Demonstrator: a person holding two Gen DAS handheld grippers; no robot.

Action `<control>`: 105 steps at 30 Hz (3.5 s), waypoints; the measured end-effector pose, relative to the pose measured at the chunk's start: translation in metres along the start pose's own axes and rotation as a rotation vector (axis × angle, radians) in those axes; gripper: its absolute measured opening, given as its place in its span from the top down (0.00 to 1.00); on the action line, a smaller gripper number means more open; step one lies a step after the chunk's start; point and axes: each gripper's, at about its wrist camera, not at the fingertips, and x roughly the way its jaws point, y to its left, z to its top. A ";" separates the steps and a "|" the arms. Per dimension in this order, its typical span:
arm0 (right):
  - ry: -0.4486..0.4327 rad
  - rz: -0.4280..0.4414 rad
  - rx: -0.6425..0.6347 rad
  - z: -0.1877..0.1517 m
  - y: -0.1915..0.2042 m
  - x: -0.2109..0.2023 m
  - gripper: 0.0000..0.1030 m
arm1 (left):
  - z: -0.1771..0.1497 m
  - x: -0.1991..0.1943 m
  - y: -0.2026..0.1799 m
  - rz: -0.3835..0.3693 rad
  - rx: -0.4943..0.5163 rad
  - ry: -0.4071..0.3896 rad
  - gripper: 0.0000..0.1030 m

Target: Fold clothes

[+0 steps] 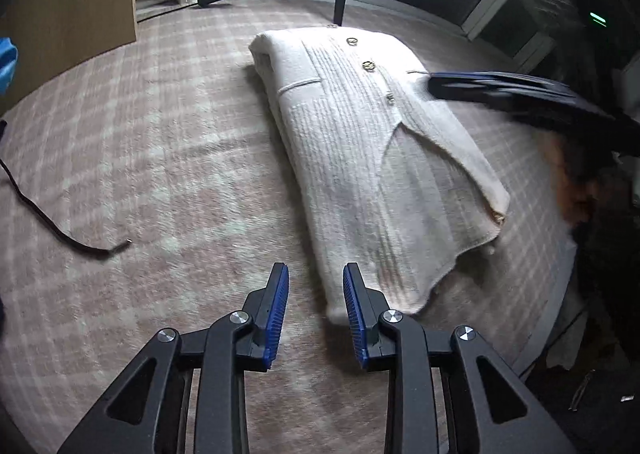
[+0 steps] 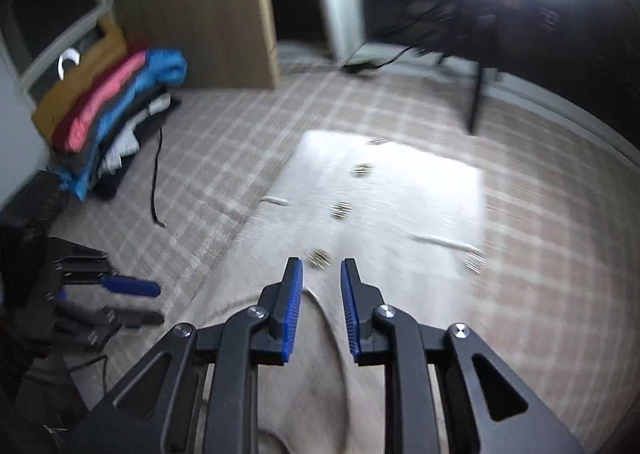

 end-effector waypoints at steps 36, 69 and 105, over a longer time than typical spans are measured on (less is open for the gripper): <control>-0.060 -0.016 0.355 -0.067 -0.102 -0.028 0.36 | 0.058 0.057 -0.002 0.064 -0.160 -0.049 0.54; 0.043 0.248 0.134 -0.051 -0.071 0.041 0.63 | 0.100 0.112 -0.035 -0.070 -0.122 -0.005 0.70; -0.313 0.367 -0.078 0.085 0.219 -0.097 0.72 | -0.001 -0.243 0.112 0.022 -0.036 -0.483 0.76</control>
